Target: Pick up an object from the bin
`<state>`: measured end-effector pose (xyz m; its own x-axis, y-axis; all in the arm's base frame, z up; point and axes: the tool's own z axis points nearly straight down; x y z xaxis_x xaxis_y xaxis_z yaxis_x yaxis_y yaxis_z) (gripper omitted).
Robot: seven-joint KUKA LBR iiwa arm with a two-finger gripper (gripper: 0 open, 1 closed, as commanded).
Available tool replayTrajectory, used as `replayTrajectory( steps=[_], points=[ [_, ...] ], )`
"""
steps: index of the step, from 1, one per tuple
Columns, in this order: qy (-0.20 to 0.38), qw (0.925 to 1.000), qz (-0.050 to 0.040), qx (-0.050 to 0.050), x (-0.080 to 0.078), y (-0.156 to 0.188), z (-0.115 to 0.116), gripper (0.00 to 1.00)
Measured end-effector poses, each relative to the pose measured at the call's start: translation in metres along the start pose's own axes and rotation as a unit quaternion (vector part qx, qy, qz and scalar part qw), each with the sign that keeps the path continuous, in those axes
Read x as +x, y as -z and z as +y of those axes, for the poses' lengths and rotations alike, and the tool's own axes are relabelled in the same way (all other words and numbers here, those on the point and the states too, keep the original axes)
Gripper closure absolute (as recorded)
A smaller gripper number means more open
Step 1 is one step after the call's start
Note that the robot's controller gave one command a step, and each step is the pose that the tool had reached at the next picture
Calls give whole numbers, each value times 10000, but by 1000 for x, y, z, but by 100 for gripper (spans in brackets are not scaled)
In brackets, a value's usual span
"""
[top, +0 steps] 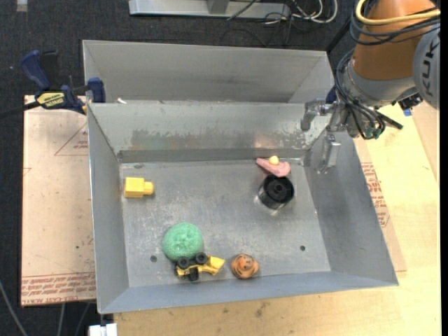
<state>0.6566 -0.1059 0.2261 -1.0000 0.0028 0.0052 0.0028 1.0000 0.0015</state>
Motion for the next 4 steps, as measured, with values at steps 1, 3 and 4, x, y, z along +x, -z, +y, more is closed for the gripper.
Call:
replayTrajectory(
  steps=[1,3,4],
  points=[
    [9,10000,-39,6,-1,5,0,0],
    [170,9999,13,-7,14,-16,-20,0],
    [331,9994,-76,16,12,-57,-20,0]
  ],
)
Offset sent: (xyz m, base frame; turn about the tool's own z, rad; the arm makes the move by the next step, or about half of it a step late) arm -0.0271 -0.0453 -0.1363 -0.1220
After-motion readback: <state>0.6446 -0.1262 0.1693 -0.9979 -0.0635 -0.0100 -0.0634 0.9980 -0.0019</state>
